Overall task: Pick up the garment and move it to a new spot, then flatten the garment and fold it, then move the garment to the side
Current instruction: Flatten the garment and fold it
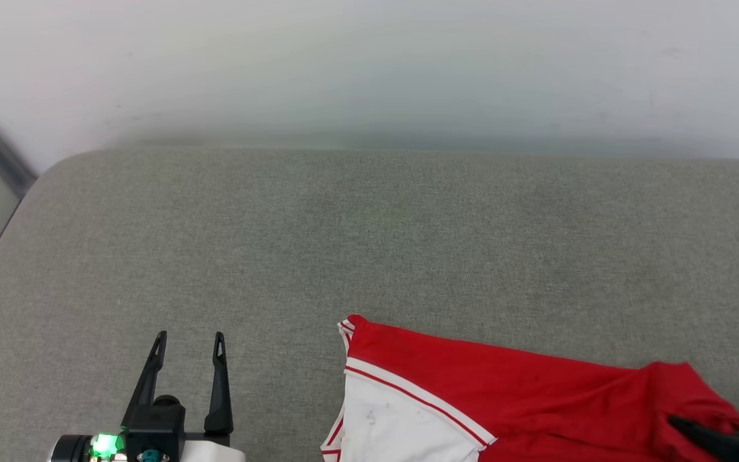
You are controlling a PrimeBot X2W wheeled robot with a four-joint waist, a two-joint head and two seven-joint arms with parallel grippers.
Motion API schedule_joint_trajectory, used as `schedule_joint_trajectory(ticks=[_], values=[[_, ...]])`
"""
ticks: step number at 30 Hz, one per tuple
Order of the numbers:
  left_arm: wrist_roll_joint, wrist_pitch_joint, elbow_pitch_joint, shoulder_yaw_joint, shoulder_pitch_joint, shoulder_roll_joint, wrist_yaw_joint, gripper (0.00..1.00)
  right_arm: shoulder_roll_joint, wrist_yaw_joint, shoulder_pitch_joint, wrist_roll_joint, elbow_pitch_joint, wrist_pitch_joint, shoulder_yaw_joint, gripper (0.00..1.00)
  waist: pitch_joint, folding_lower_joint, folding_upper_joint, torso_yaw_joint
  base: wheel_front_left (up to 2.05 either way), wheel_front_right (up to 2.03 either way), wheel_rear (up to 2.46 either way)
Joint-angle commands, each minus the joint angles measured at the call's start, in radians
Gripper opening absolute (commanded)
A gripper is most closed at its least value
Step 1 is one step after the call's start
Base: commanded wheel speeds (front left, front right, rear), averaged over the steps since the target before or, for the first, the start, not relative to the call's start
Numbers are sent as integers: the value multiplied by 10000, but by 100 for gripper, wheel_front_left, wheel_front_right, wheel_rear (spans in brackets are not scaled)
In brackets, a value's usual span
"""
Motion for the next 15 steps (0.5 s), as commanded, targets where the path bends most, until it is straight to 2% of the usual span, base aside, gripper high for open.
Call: schedule_joint_trajectory(ticks=[1,4,8,15], values=[[51,-21,17,20,43,-11,-38,100,115,-4,0,67,-400,136,41,0,36,0,-1,7,0,0,0],[83,-21,12,21,-54,-65,-92,100,316,-4,-333,-94,-1453,536,270,0,156,0,-1,37,0,0,0],[93,-21,20,-35,-255,-145,-136,100,671,-2,-1018,-702,-2269,1173,922,0,386,0,-1,125,0,0,0],[163,-21,73,-173,-662,-256,-257,100,1736,-2,-2810,-1602,-2324,2103,2627,0,852,0,-1,418,0,0,0]])
